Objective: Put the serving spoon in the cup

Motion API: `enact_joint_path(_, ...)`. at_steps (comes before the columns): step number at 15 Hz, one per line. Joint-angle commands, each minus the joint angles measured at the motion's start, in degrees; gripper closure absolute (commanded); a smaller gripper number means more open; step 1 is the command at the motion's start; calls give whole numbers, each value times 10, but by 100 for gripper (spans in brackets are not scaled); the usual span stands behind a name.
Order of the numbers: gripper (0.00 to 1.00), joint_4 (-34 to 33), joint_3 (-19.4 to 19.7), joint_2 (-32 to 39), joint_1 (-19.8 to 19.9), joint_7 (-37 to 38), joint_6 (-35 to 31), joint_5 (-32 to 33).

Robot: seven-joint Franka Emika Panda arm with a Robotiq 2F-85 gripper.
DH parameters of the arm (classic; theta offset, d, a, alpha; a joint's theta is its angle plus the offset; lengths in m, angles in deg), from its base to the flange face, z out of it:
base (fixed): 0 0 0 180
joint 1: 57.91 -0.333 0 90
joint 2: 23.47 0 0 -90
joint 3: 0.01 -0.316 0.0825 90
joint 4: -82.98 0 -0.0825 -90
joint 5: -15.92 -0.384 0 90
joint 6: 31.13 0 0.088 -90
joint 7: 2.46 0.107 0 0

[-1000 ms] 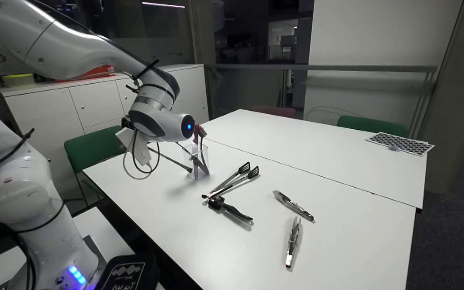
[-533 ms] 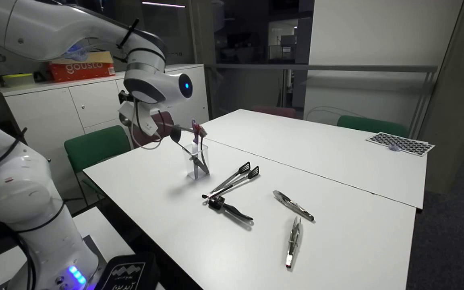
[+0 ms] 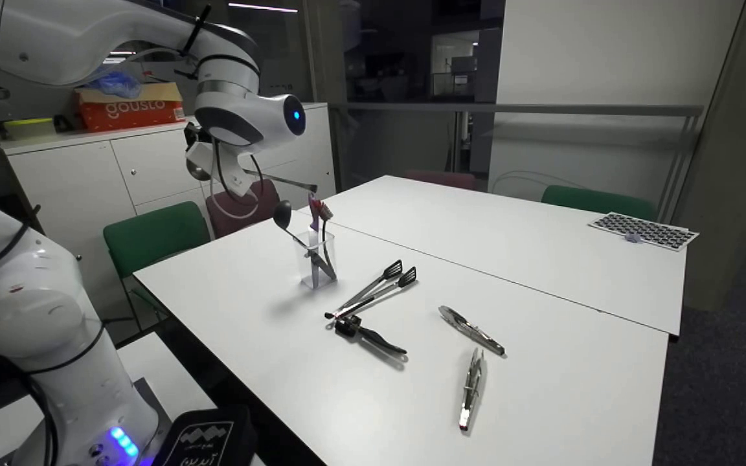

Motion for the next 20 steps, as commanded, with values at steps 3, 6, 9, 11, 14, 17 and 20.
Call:
enact_joint_path(3,100,22,-66,-77,-3,27,-195,-18)
enact_joint_path(6,100,30,-108,-109,-18,46,-309,-12)
enact_joint_path(9,100,41,-145,-133,-38,73,-433,-9)
enact_joint_path(11,100,51,-165,-143,-52,88,-520,-6)
enact_joint_path(14,100,69,-188,-143,-75,105,-655,3)
enact_joint_path(17,100,93,-205,-132,-100,105,-794,21)
enact_joint_path(20,100,115,-278,-138,-66,113,-895,17)
